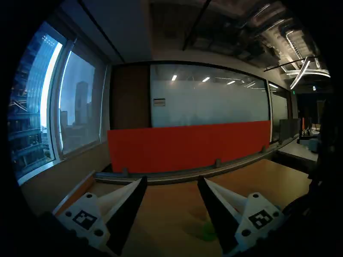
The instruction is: Pour water
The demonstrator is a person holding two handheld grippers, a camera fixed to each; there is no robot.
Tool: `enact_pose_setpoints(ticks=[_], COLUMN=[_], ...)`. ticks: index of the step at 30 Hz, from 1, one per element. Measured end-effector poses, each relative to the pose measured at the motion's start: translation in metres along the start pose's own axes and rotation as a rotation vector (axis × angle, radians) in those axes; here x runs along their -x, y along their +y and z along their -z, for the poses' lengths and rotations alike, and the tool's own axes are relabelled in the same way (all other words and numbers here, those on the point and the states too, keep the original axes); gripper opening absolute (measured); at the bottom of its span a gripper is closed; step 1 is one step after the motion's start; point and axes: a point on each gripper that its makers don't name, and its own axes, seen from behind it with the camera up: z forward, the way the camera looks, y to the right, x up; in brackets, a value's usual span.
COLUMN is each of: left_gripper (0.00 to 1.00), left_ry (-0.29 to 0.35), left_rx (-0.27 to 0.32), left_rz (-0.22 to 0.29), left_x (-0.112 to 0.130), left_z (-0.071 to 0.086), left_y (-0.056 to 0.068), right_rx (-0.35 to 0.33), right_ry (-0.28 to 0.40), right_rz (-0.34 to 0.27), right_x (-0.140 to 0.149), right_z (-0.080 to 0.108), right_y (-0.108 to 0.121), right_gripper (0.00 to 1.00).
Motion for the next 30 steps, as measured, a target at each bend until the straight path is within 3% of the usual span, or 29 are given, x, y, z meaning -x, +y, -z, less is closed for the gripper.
enact_pose_setpoints(ticks=[5,18,30], left_gripper=[0.87,0.87,0.87], left_ry=[0.012,0.035,-0.023], left_rx=[0.062,0.267,0.34], left_rz=[0.002,0.034,-0.024], left_x=[-0.006,-0.016,0.004], left_z=[0.0,0.0,-0.004], left_y=[0.007,0.042,0.047], right_rx=[-0.071,-0.341,-0.443], right_ry=[0.009,0.015,-0.058], right_rz=[-0.001,0.033,0.067], right_x=[-0.004,-0.017,0.001], right_z=[0.001,0.016,0.023], right_y=[-0.011,-0.071,-0.094], right_gripper=[1.0,1.0,1.0])
